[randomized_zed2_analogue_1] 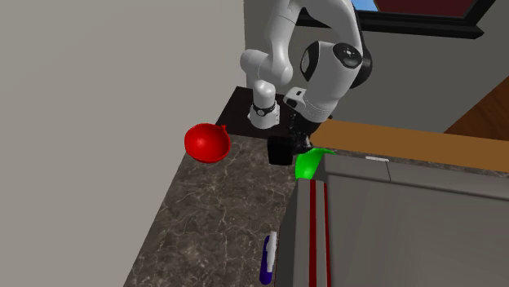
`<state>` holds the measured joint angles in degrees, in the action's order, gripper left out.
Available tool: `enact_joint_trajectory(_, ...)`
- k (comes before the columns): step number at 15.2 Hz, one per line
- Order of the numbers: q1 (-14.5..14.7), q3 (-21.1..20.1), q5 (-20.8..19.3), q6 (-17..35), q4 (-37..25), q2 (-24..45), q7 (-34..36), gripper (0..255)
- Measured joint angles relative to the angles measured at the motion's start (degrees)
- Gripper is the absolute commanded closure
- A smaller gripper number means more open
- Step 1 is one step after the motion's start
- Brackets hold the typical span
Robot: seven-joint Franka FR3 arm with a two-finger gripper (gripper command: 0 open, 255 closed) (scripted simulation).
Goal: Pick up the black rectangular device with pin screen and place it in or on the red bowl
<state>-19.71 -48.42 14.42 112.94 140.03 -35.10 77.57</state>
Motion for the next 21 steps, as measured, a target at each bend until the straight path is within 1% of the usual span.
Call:
enact_joint_trajectory(6, 0.3, 2.1, -0.6, -4.5, -3.2, -1.3, -0.8, 255)
enact_joint_trajectory(21, -0.3, 6.2, -2.6, -15.7, -13.5, -2.0, -2.3, 255)
